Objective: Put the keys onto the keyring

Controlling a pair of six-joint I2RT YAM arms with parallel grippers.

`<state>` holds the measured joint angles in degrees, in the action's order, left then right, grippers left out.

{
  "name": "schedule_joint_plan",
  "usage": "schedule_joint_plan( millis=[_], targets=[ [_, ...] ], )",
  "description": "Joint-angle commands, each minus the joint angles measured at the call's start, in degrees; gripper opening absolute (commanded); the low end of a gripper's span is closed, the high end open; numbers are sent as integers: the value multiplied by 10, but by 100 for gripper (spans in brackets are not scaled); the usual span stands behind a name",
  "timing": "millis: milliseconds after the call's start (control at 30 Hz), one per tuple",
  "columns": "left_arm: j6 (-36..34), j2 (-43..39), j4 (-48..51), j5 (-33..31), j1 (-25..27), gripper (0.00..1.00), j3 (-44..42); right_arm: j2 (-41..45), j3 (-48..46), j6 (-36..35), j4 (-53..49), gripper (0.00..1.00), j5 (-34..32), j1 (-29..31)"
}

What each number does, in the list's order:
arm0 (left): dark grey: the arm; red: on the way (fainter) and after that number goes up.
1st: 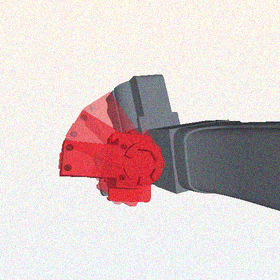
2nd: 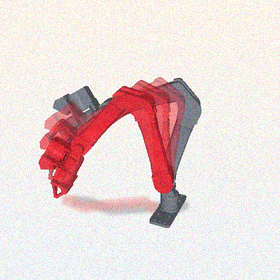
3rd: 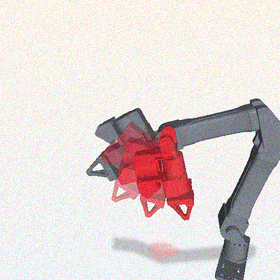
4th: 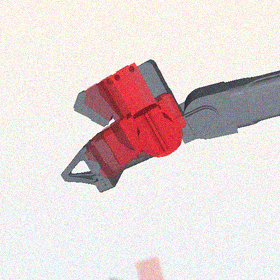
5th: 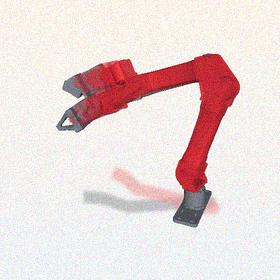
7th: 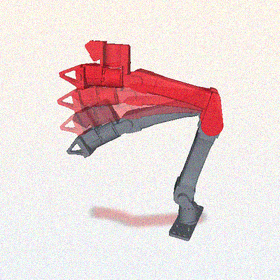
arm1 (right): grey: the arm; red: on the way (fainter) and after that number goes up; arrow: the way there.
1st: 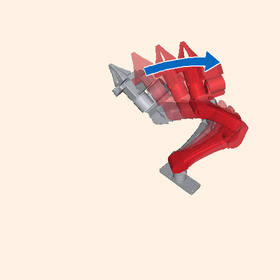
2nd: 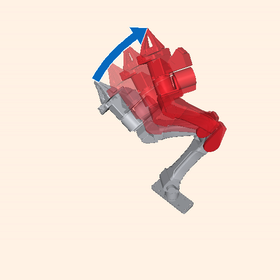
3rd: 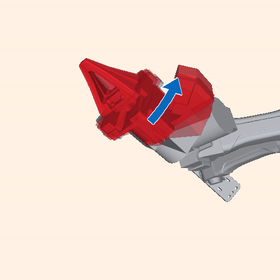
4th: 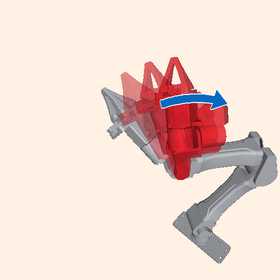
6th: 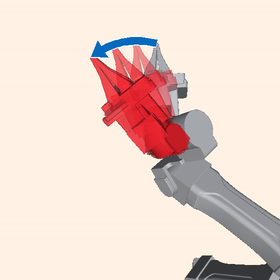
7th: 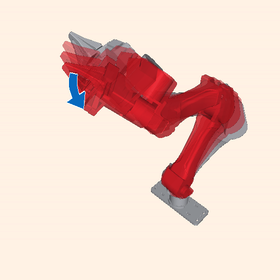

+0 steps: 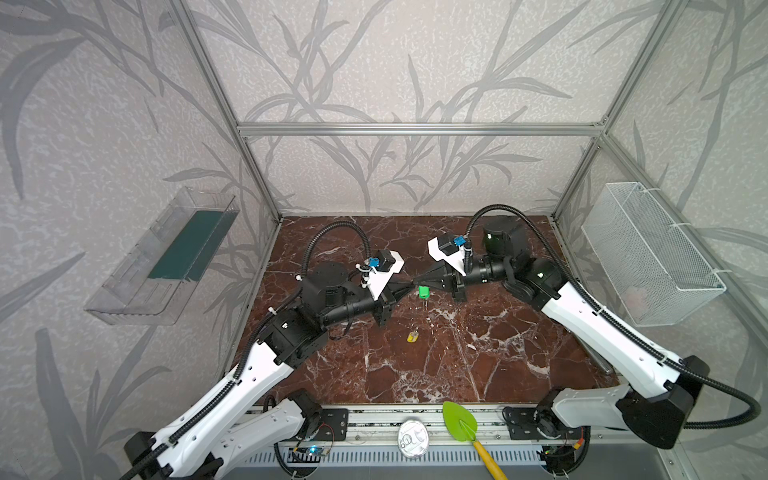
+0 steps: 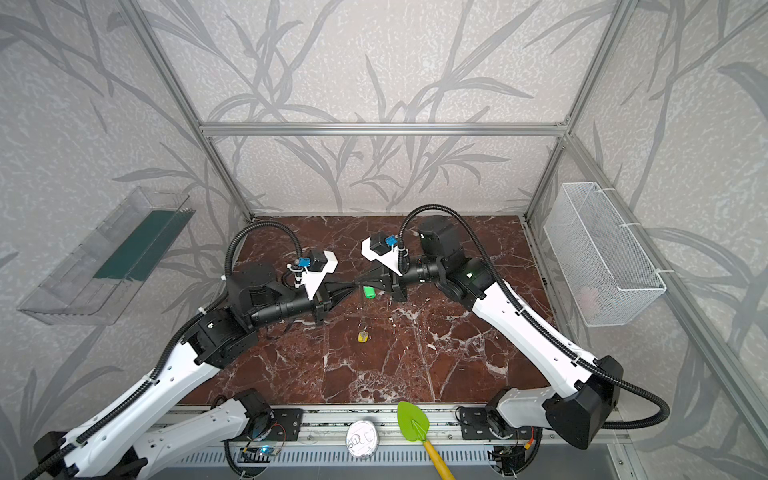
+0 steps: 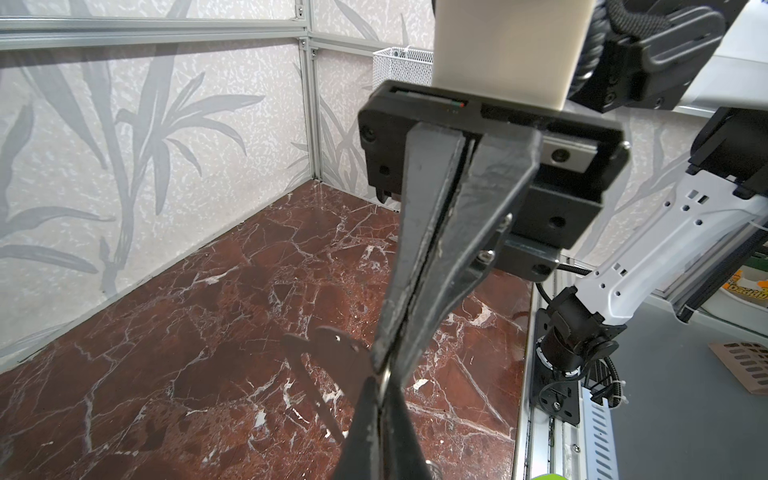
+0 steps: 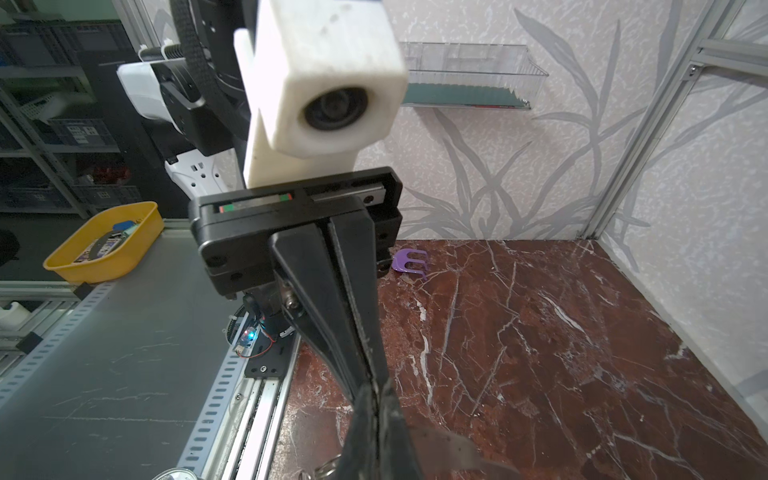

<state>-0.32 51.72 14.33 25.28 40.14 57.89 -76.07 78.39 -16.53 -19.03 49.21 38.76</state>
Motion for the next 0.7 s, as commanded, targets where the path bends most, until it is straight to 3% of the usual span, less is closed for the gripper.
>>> schedule_joint_plan(
  millis=[0,167,667],
  targets=[
    [-2,-2,-21,-24,2,8,8,4,18,-17,-42,0,-60,0],
    [-1,4,-9,-26,2,16,15,7,19,-40,-56,0,-78,2],
    [-36,40,36,16,2,22,46,4,27,-73,-82,0,-61,8]
  ],
)
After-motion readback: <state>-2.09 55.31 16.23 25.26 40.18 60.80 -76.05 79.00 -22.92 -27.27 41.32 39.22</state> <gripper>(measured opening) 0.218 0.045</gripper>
